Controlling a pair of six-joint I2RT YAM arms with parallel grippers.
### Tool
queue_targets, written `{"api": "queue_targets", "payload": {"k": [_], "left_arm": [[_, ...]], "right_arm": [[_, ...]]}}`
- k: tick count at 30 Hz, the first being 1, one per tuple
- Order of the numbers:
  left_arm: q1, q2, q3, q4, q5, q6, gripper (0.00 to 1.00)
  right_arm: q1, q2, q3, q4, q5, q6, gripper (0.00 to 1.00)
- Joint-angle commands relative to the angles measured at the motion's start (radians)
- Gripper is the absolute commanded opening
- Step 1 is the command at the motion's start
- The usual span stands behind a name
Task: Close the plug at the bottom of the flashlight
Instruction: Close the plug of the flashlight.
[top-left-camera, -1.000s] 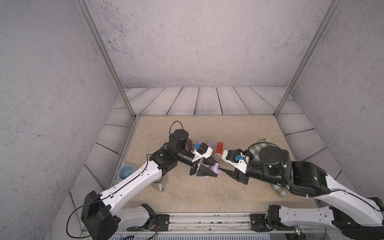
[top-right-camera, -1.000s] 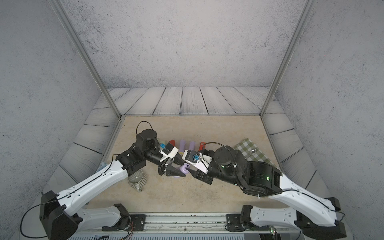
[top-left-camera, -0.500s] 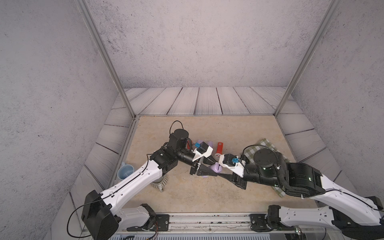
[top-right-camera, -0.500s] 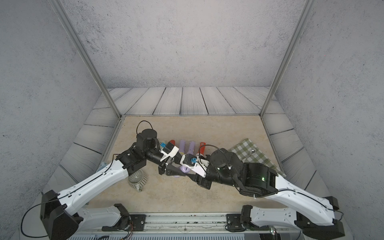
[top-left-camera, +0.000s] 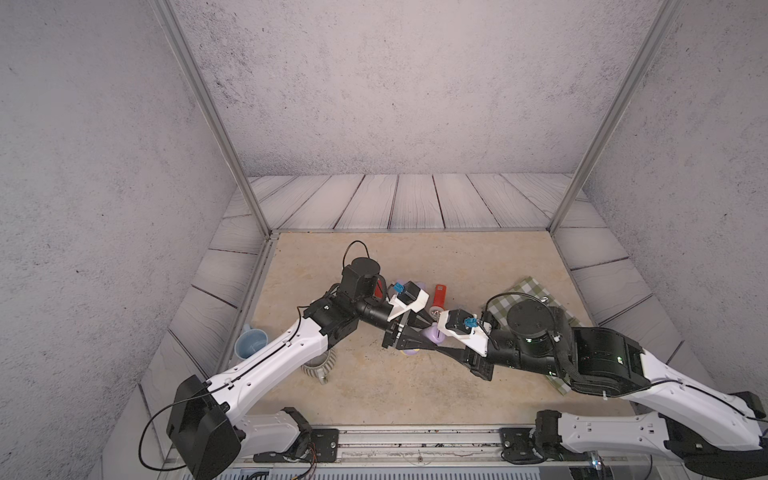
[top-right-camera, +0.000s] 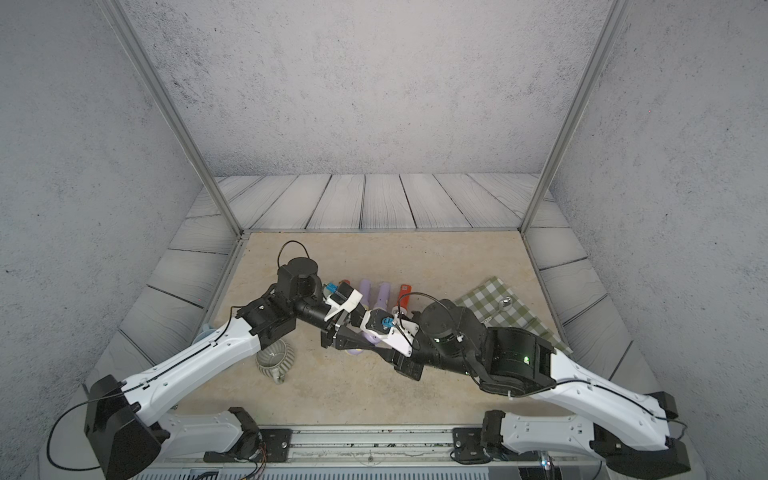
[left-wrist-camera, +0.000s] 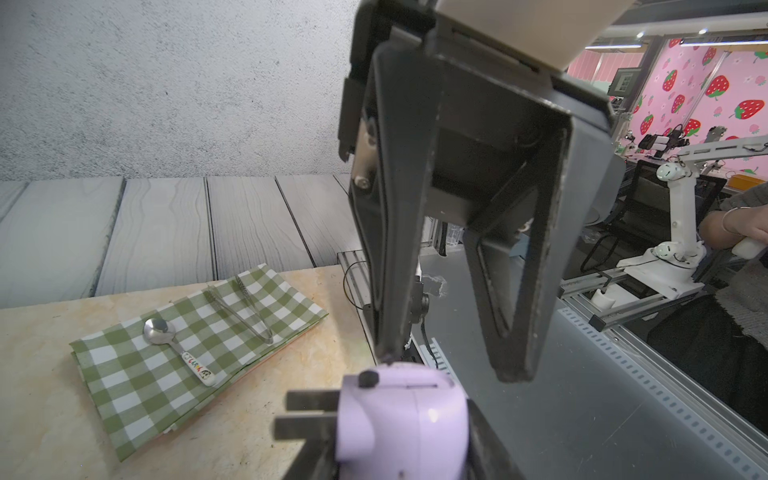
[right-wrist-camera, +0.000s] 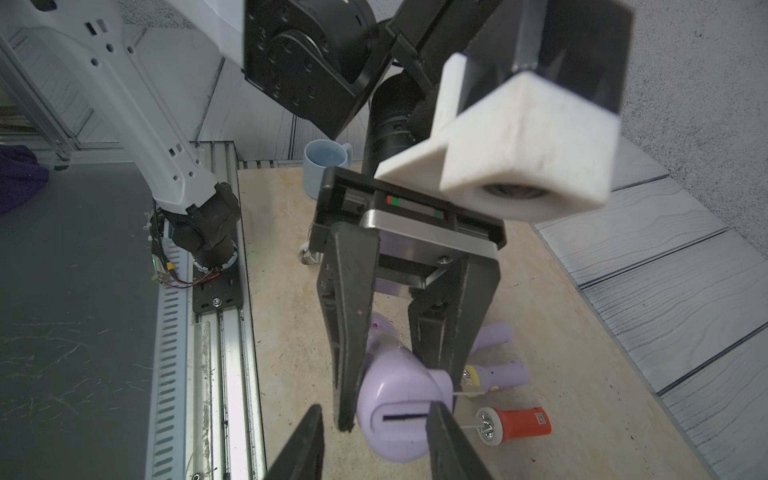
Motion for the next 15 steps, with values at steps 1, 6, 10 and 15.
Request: {"api": "queue_targets", "payload": {"k": [1,6,10,15], "left_arm": [[0.006,-0.024,0.026,0.002,0.008,0.028,0.00],[0.006,-0.035,0.023,-0.004,0.001,0.038,0.00],[0.006,-0.035,0.022,-0.007,0.004,0.037,0.00],[0.006,-0.038,0.024,-0.008,0.008,0.037,0.00]], "right_arm": [[0.005,-0.013,-0.032,0.027,0.011,0.006,0.44],[0.006,-0.004,-0.028,0.025,0.015,0.008,0.40],[0.007,-0.006,-0.034,0.026,0.021,0.006,0.40],[0.006,-0.037,-0.011,0.025,0.048,-0.011,0.43]]}}
